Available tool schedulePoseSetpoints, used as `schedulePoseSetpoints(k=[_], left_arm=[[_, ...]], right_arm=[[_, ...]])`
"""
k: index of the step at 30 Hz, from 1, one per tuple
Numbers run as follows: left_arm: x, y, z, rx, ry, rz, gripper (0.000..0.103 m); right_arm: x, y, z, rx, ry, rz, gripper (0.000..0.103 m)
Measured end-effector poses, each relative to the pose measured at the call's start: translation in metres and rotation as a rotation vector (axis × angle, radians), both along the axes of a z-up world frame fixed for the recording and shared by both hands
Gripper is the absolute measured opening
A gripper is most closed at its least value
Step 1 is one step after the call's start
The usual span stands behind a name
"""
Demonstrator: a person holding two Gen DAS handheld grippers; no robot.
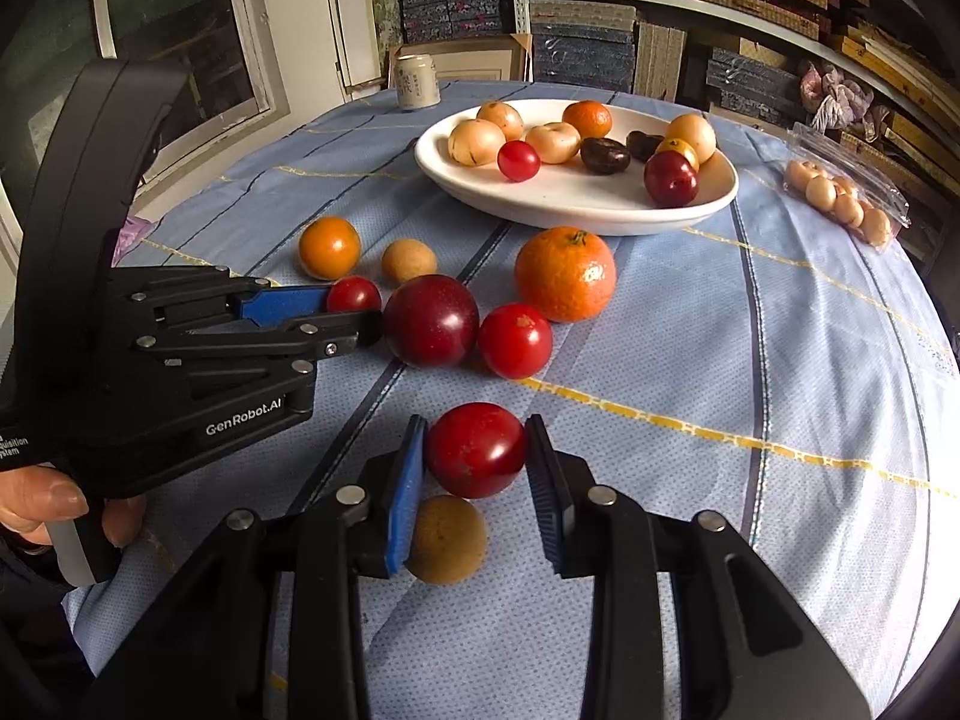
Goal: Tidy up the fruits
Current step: 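Grasp a red tomato with the right gripper while the left grasps a red cherry tomato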
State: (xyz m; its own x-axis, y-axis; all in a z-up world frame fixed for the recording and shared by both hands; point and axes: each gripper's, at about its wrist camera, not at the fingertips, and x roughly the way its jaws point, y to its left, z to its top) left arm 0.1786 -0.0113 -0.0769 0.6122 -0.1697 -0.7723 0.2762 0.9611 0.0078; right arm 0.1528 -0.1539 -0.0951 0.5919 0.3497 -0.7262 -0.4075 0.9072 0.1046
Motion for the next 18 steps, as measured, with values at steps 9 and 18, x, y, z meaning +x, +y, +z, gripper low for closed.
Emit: schedulePoseSetpoints(k=[9, 18], left_arm=[[-0.005, 0.005, 0.008, -0.019, -0.014, 0.015, 0.025], [-0.017, 0.01, 0.02, -0.058, -0.031, 0.014, 0.025]], right_arm=[[-0.001, -0.005, 0.002, 0.025, -0.006, -0.015, 0.032], [-0.006, -0.014, 0.01, 0.081, -0.022, -0.013, 0.032]])
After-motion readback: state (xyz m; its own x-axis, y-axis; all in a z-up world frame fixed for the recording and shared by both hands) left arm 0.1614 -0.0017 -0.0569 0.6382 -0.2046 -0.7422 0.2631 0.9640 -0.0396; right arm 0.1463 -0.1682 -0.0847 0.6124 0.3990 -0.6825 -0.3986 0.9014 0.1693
